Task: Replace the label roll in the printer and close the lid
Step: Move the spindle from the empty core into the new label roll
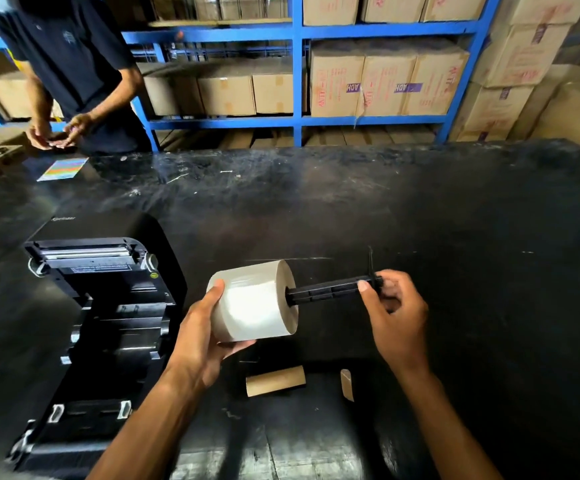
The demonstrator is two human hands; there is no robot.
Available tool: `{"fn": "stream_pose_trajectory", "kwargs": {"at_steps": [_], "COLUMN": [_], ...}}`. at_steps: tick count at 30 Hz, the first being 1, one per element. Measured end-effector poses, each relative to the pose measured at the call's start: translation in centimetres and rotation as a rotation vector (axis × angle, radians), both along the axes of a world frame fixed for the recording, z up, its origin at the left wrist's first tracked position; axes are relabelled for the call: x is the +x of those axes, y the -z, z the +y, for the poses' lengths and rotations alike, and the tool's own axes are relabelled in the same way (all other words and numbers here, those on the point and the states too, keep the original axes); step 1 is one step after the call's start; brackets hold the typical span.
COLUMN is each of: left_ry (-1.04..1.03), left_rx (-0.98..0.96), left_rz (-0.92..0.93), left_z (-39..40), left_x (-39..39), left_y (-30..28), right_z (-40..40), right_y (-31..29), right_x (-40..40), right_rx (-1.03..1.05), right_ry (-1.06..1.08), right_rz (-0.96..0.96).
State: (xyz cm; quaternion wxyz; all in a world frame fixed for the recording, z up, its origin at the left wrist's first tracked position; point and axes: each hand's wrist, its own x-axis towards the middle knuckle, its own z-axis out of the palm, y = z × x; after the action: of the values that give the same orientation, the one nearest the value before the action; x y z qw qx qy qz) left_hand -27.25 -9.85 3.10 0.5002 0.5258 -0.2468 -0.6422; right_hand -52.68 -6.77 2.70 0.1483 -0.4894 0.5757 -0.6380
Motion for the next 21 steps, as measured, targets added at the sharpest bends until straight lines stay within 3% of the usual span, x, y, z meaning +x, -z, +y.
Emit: {"fn": "stream_pose_trajectory", "kwargs": {"at_steps": [4,7,11,21], "left_ry": [-0.053,-0.051,-0.023,0.001], "left_rx": [-0.073,-0.122,-0.167,-0.260], "left_rz": [-0.035,-0.013,0.028,0.072], "left_z": [-0.3,-0.4,-0.6,-1.6], "left_x": [-1.0,-2.0,-3.3,-4.5], "left_y": [-0.1,-0.3,-0.4,-1.1], "right_z": [-0.6,-0.8,-1.4,-2.9], "right_y": [0.0,0.3,0.3,-2.2], "right_x": [-0.4,1.3,4.3,5.2], "right_rx": [0.133,0.121,0.143,0.438], "right_ry": [-0.062,-0.123,-0.235,-0.445], "right_rz": [0.021,-0.020,-0.202,-0.381]}}
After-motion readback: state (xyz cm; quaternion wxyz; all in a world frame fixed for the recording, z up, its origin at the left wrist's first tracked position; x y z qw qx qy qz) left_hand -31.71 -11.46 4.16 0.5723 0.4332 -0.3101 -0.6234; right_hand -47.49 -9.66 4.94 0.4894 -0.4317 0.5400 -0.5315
